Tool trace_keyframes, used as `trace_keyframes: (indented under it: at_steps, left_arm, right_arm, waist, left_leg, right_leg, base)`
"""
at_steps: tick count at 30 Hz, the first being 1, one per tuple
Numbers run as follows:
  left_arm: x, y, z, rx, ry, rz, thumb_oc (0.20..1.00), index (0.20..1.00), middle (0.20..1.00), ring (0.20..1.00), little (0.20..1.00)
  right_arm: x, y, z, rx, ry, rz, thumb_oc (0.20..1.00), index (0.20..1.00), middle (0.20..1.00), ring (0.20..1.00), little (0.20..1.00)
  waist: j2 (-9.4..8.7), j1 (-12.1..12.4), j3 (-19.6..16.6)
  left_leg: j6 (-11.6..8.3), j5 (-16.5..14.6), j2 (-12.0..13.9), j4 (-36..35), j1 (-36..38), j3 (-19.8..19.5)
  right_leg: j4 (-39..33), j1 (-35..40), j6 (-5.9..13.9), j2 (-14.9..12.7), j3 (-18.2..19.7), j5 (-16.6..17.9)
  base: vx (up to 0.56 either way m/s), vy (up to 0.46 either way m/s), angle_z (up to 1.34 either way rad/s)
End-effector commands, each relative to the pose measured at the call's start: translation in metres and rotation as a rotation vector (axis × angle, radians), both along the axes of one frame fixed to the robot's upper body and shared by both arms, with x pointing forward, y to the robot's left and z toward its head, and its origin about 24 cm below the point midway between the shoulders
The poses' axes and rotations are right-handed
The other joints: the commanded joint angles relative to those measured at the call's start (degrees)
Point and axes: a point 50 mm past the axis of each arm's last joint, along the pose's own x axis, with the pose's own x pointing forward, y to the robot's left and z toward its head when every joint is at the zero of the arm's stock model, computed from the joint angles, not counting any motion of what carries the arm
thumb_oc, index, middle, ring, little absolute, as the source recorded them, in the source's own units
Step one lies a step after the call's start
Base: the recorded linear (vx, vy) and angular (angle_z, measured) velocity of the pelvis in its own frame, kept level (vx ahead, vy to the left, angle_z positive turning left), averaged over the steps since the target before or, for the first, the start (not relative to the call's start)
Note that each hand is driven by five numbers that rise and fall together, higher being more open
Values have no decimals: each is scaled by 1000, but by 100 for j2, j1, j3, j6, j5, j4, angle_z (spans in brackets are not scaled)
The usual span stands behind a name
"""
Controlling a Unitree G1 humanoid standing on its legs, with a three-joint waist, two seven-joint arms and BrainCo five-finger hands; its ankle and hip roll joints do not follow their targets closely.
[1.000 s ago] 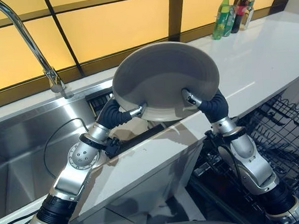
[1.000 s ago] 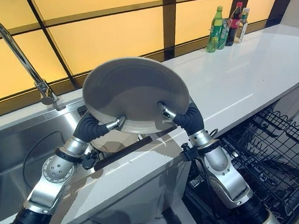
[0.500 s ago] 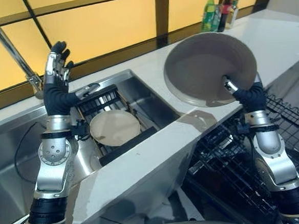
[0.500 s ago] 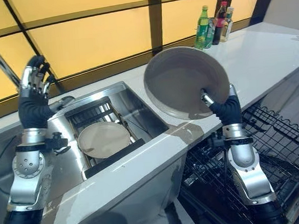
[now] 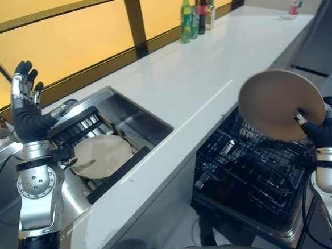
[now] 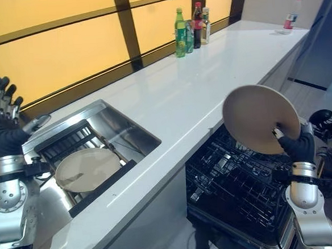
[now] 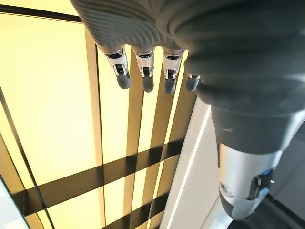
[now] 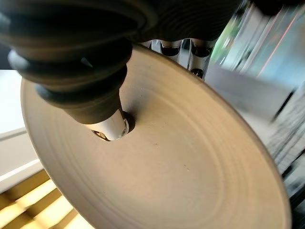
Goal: Pick up plates and place into dishwasher.
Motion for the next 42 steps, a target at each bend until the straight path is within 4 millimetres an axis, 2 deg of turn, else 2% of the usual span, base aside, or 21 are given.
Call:
trace_keyframes:
  at_steps: [1,5,6,7,11,14,19,25,31,36,42]
  left_arm:
    - [-2,17,16,103,-35,70,1000,1000,1000,1000,1000]
    - [-4,19,17,95,-49,92,1000,1000,1000,1000,1000]
    - [-4,18,16,89,-58,96,1000,1000,1000,1000,1000]
    - [-2,16,17,81,-70,98,1000,1000,1000,1000,1000]
    - [3,8,22,64,-105,93,1000,1000,1000,1000,1000]
    - [6,2,25,61,-125,84,1000,1000,1000,1000,1000]
    - [6,-1,29,74,-130,70,1000,1000,1000,1000,1000]
    - [12,0,35,63,-155,92,1000,1000,1000,1000,1000]
    - [11,1,38,78,-150,79,1000,1000,1000,1000,1000]
    - [15,-1,43,98,-158,72,1000,1000,1000,1000,1000]
    - [19,-5,45,112,-167,61,1000,1000,1000,1000,1000]
  right_arm:
    - [1,-16,24,-160,-57,-70,200,200,200,200,200]
    - [-1,-26,21,-265,-3,-132,200,200,200,200,200]
    - [0,-31,20,-380,35,-180,200,200,200,200,200]
    - [3,-36,24,-461,57,-209,200,200,200,200,200]
    - [17,-42,33,-571,92,-215,200,200,200,200,200]
    - [27,-37,33,-560,96,-171,200,200,200,200,200]
    - [32,-30,26,-547,123,-123,200,200,200,200,200]
    - [46,-18,30,-577,123,-42,200,200,200,200,200]
    - [45,-20,24,-566,154,-13,200,200,200,200,200]
    - [49,-13,18,-572,193,43,200,200,200,200,200]
    - [52,-3,-2,-576,288,118,200,200,200,200,200]
  waist:
    - [-20,-140,94]
    - [62,-191,257]
    - [112,-204,353]
    - [184,-220,465]
    - [327,-216,756]
    - [378,-151,950]
    - [368,22,1034]
    - [434,90,1156]
    - [340,183,1166]
    - [249,211,1174]
    - [229,222,1267]
  left_leg:
    - [269,-259,-261,609,-706,-200]
    - [241,-237,-279,650,-845,-228]
    - [223,-214,-293,685,-939,-246]
    - [204,-173,-307,707,-1037,-264]
    - [160,-66,-346,741,-1261,-351]
    - [116,26,-353,783,-1418,-483]
    - [61,132,-330,780,-1547,-707]
    - [13,240,-310,764,-1743,-773]
    - [-1,270,-284,688,-1688,-807]
    - [11,264,-274,741,-1727,-818]
    - [41,264,-269,720,-1725,-826]
  right_leg:
    - [751,-17,100,80,-18,-876]
    - [847,-220,129,50,60,-871]
    - [885,-327,140,34,86,-858]
    - [917,-442,142,24,106,-838]
    - [961,-644,126,21,127,-803]
    - [1007,-730,99,9,77,-809]
    - [1029,-755,83,-44,-169,-844]
    - [1086,-904,40,-68,-362,-874]
    - [1029,-783,25,-103,-541,-894]
    - [1057,-783,11,-92,-609,-892]
    - [1073,-807,8,-92,-607,-879]
  base:
    - [-10,-30,-11]
    - [-53,-19,-15]
    - [-123,23,-9]
    - [-170,49,-8]
    - [-122,15,-5]
    - [-81,-37,-1]
    - [-30,-79,7]
    - [-52,-6,16]
    - [3,-36,9]
    - [-2,-46,6]
    - [-6,-1,0]
